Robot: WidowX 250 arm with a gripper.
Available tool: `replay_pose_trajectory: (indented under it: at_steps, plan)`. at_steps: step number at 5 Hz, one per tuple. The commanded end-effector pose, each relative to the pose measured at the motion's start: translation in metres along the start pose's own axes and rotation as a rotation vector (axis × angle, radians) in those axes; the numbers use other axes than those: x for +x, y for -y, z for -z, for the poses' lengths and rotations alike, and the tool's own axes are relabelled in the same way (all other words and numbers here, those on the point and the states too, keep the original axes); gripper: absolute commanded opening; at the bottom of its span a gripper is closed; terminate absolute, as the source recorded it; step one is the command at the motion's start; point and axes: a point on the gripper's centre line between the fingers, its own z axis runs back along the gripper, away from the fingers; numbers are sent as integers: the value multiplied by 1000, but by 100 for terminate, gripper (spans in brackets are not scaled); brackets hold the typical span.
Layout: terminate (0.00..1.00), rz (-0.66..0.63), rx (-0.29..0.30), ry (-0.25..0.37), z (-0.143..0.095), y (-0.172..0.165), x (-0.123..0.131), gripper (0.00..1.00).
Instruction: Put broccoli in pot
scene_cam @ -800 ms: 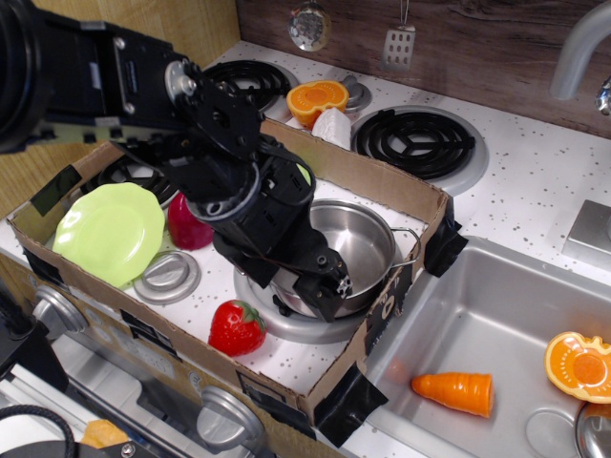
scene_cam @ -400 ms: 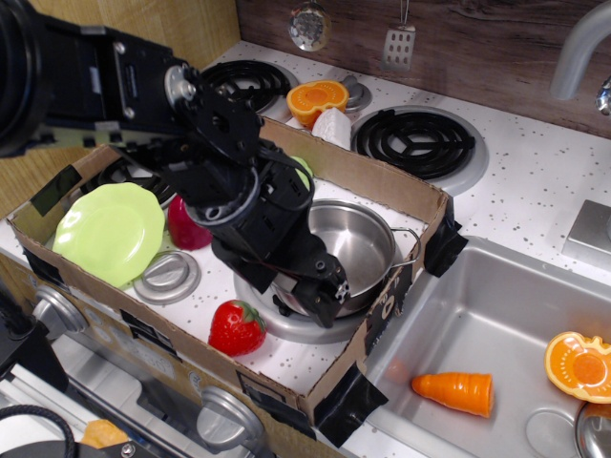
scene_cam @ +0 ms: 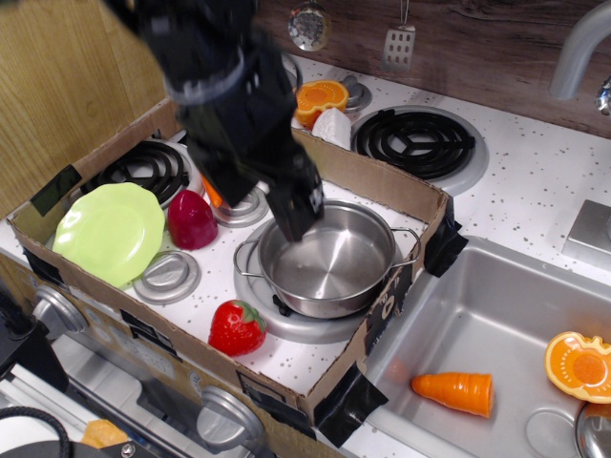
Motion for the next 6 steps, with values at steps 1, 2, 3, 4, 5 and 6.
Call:
replay_pose_trajectory:
  at_steps: [1,2,3,4,5,6]
  plan:
    - [0,62,82,98,6,-26,33,100]
    - [0,117,83,160,29,-43,53,100]
    - [0,172,67,164,37,-63,74,100]
    - [0,234,77,147,32,-78,93,100]
    - [0,268,69,158,39,-87,101,100]
    - [0,261,53,171,58,-94,98,100]
